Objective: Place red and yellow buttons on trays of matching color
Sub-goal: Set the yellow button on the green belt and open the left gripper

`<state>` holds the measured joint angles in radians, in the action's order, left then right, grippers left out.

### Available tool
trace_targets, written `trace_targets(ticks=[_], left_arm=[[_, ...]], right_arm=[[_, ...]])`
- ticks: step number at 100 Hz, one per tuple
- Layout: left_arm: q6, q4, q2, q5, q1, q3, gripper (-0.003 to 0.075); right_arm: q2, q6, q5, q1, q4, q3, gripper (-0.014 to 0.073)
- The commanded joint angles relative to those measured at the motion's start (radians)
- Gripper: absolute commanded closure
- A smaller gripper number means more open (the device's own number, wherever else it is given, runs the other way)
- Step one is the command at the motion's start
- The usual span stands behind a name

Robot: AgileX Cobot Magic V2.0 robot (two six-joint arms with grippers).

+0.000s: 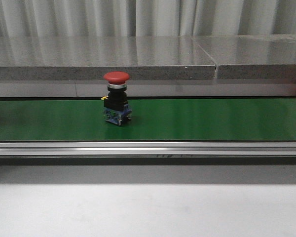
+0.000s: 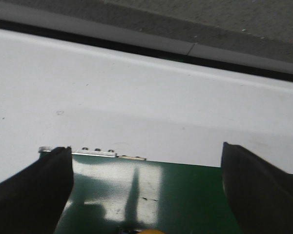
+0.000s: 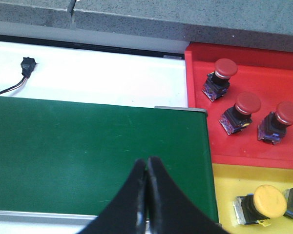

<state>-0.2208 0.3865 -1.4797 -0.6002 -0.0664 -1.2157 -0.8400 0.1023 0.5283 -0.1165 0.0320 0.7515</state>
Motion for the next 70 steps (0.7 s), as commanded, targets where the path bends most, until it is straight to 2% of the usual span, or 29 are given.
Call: trace_targets(ticks=[1,29,54,70], left_arm=[[-0.005,0.028,0.096,0.049,0.034,-0.026,0.0113],[-0.005,0.023,0.344,0.104,0.114,0.106,0.0114],[-0.007,0.023,0.642,0.191,0.137,0.346,0.0115],[-0.007,0.023,0.841,0.212,0.137,0.496,0.0155]], right_arm=[[0.010,0.011,-0.063,0.003,-0.002,0.028,0.0661],[0.010,0.011,-0.063,0.003,-0.002,0.028,0.0661],[0.010,0.011,-0.063,0.003,-0.002,0.028,0.0661],[0.010,0.011,-0.063,0.003,-0.002,0.028,0.0661]])
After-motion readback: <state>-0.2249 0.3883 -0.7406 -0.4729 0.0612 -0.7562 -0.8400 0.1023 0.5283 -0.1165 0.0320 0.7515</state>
